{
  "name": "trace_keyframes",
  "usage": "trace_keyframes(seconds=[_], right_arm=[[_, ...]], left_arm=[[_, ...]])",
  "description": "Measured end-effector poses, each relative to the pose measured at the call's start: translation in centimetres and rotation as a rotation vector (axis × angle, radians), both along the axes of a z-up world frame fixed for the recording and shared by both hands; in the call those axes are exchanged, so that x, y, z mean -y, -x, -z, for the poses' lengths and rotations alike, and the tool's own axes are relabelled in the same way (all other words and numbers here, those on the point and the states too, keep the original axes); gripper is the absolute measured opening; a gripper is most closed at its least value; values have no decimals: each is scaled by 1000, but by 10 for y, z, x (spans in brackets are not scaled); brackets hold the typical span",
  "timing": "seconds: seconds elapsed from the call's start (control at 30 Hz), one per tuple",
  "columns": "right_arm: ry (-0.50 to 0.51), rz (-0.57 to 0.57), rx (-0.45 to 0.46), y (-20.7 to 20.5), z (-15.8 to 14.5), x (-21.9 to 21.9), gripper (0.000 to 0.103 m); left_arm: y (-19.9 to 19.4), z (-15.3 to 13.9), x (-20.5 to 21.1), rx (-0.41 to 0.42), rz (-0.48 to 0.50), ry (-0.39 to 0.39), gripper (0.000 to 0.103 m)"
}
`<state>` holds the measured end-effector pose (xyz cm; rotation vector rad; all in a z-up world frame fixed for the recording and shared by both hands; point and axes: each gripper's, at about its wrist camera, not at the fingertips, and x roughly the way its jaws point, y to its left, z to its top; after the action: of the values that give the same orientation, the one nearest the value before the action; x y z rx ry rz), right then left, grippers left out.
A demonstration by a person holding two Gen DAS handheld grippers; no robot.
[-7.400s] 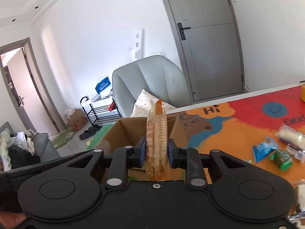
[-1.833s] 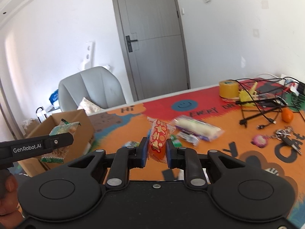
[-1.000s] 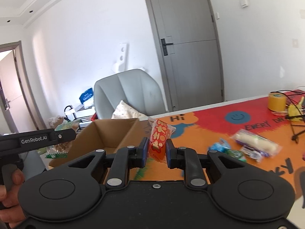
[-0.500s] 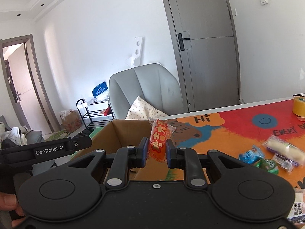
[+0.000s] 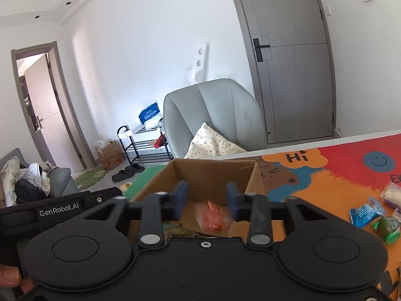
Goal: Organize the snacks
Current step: 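Carry both packets over the cardboard box and open both tools to drop them, then move both open tools from the box back toward the snacks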
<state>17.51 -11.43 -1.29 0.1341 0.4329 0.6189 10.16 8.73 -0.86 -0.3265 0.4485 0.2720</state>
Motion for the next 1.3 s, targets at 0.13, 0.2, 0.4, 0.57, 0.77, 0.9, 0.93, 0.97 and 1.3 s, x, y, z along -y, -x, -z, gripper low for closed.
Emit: trace_keyframes(seconds=[0.13,0.2,0.4,0.57,0.77,0.9,0.93,0.97,1.3], right_arm=[[-10,16,-24,2,2,6,46],[-17,32,-41,1,3,11,46],[-26,65,-64,7,9,28,46],[-21,74,-76,15,12,37,52],[-31,93,-93,27,15,54,60],[-26,101,-99,33,16,63,67],[-26,104,-98,35,17,66,70],[-26,107,-99,36,17,69,71],[-21,173,-106,48,20,104,93]], left_arm=[[2,0,1,2,-2,8,69],[3,0,0,6,0,13,72],[7,2,6,0,5,14,78],[11,2,15,-11,16,1,84],[15,2,29,-23,41,-19,89],[16,3,41,-39,56,-30,90],[16,3,45,-43,62,-35,90],[17,4,48,-46,68,-39,90],[18,6,80,-73,154,-64,95]])
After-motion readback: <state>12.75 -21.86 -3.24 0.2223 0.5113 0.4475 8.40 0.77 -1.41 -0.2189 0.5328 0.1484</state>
